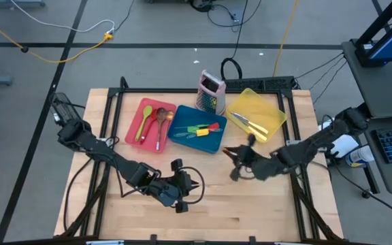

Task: Pick & Place Kitchen Items
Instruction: Put the orange spatula into the blue bin

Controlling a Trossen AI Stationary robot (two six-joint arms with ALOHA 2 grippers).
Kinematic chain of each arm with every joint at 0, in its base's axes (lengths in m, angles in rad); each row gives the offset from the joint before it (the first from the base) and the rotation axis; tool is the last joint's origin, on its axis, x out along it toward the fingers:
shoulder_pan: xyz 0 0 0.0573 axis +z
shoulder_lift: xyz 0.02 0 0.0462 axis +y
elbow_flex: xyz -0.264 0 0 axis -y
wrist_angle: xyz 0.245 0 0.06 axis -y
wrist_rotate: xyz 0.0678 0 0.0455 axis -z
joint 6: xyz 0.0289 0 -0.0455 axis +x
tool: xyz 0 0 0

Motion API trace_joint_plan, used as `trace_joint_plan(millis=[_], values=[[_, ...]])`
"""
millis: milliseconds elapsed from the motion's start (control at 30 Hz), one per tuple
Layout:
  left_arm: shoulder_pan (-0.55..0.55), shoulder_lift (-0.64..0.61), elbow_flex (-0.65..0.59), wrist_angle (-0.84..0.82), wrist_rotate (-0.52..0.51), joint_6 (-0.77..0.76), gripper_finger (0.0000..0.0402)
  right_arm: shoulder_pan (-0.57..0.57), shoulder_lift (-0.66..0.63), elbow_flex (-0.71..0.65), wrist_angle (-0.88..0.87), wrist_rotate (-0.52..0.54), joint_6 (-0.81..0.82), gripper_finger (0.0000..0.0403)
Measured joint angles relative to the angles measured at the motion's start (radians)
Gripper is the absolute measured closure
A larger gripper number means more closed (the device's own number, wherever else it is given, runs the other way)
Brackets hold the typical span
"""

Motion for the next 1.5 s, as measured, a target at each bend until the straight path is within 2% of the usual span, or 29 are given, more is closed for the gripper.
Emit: trace_joint_plan(millis=[67, 167, 333, 400, 633, 900, 1133, 1333, 1500], values=[[-0.002, 0.0, 0.0, -0.001, 0.0, -0.006, 0.036, -0.046, 0.03, 0.0, 0.156, -0.011, -0.217, 0.0372], [-0.005, 0.0, 0.0, -0.002, 0.0, -0.011, 0.036, -0.108, 0.072, 0.0, 0.33, -0.01, -0.424, 0.0372], [-0.005, 0.0, 0.0, -0.003, 0.0, -0.012, 0.036, -0.207, 0.131, 0.0, 0.504, -0.012, -0.595, 0.0373], [-0.005, 0.0, 0.0, -0.003, 0.0, -0.013, 0.036, -0.248, 0.152, 0.0, 0.547, -0.043, -0.641, 0.0375], [-0.004, 0.0, 0.0, -0.001, 0.0, -0.018, 0.036, -0.4, 0.275, 0.001, 0.756, -0.221, -0.72, 0.037], [-0.003, 0.0, 0.0, 0.0, -0.001, -0.025, 0.036, -0.517, 0.439, 0.002, 0.786, -0.233, -0.689, 0.037], [-0.003, 0.0, 0.0, -0.001, -0.001, -0.019, 0.036, -0.563, 0.551, 0.002, 0.789, -0.328, -0.686, 0.0363], [-0.001, 0.0, 0.0, -0.001, -0.001, -0.014, 0.036, -0.564, 0.579, 0.002, 0.787, -0.326, -0.679, 0.0359], [0.003, 0.0, 0.0, -0.003, -0.001, -0.013, 0.036, -0.563, 0.571, 0.002, 0.78, -0.327, -0.669, 0.0327]])
